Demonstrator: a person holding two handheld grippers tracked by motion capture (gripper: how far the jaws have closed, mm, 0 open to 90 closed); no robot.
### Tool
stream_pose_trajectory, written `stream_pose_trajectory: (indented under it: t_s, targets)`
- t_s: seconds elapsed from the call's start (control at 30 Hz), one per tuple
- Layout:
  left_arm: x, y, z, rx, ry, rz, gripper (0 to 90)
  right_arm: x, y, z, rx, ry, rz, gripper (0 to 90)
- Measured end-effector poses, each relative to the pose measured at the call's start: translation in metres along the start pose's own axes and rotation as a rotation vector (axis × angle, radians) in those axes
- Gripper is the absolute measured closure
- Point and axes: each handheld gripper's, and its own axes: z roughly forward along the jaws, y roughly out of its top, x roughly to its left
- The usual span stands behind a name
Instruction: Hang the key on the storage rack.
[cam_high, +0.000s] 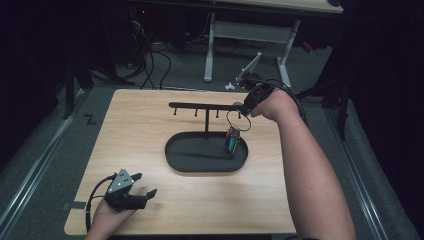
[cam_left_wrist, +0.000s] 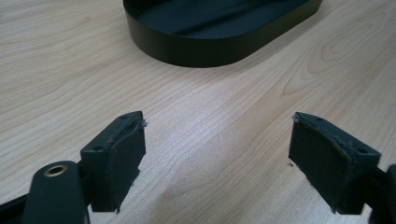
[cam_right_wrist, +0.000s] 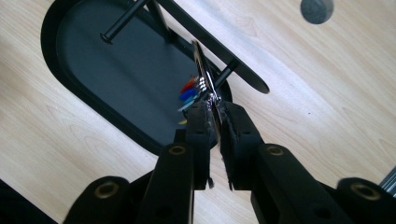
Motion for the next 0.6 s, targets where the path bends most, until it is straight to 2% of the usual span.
stream_pose_trajectory:
  t_s: [0.1, 0.17, 0.2, 0.23, 0.27, 0.33, 0.6]
  targets:
    - [0.000, 0.000, -0.001, 0.002, -0.001, 0.002, 19.3, 0.001, -0.004, -0.004, -0.007, -0.013, 0.008, 77.9]
    - [-0.001, 0.000, -0.001, 0.001, -0.002, 0.001, 19.3, 0.003, -0.010, -0.007, -0.025, -0.035, 0.016, 71.4]
    - [-0.001, 0.000, 0.000, 0.002, -0.002, 0.001, 19.3, 0.003, -0.010, -0.007, -0.025, -0.035, 0.016, 71.4]
    - [-0.001, 0.000, 0.000, 0.003, -0.002, 0.002, 19.3, 0.005, -0.013, -0.008, -0.043, -0.039, 0.024, 66.5]
    - [-0.002, 0.000, 0.000, 0.000, 0.000, 0.001, 19.3, 0.005, -0.013, -0.008, -0.043, -0.039, 0.024, 66.5]
    - [-0.002, 0.000, -0.001, 0.004, -0.001, 0.006, 19.3, 0.006, -0.019, -0.007, -0.054, -0.046, 0.044, 60.8]
    - [-0.002, 0.000, 0.000, 0.007, -0.002, 0.004, 19.3, 0.008, -0.029, -0.003, -0.071, -0.044, 0.059, 52.8]
